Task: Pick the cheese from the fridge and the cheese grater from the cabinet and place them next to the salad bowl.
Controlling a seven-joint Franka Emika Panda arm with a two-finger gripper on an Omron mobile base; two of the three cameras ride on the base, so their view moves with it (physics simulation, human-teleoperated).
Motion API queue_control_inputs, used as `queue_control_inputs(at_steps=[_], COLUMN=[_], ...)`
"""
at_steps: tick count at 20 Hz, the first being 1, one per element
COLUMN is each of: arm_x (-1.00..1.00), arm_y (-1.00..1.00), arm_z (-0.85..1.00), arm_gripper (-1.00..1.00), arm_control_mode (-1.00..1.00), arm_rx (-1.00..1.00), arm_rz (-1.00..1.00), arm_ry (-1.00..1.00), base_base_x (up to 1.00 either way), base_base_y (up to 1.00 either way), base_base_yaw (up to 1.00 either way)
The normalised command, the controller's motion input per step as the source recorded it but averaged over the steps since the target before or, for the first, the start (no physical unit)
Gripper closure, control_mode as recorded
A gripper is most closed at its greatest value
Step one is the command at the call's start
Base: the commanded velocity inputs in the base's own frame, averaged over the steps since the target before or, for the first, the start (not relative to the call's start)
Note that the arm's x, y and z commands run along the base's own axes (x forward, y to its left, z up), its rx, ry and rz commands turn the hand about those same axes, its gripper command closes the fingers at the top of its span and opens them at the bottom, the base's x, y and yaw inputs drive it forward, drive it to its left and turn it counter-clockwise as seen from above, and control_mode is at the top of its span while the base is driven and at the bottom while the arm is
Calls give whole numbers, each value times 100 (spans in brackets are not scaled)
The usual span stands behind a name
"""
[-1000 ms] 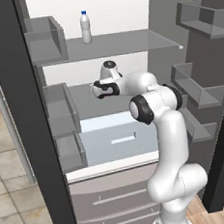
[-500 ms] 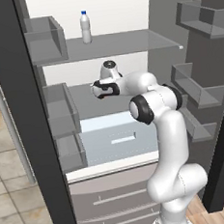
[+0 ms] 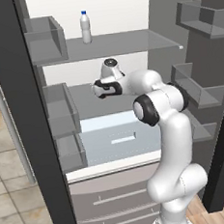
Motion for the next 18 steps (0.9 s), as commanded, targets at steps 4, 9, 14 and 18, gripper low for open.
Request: queue_control_inputs(at_steps=[4,9,14,18], arm_x=[-96,-88,-66,-43], arm_y=[0,0,0,0], arm_z=[41,32,51,69], arm_gripper=[100,100,100,100], arm_control_mode=[-100,-100,-100,-100], arm_rx=[1,0,0,0], arm_rz=[0,0,0,0], arm_ry=[-9,-1,0,0], base_base_x=[0,0,0,0], base_base_y=[0,0,0,0], base_base_yaw=[0,0,0,0])
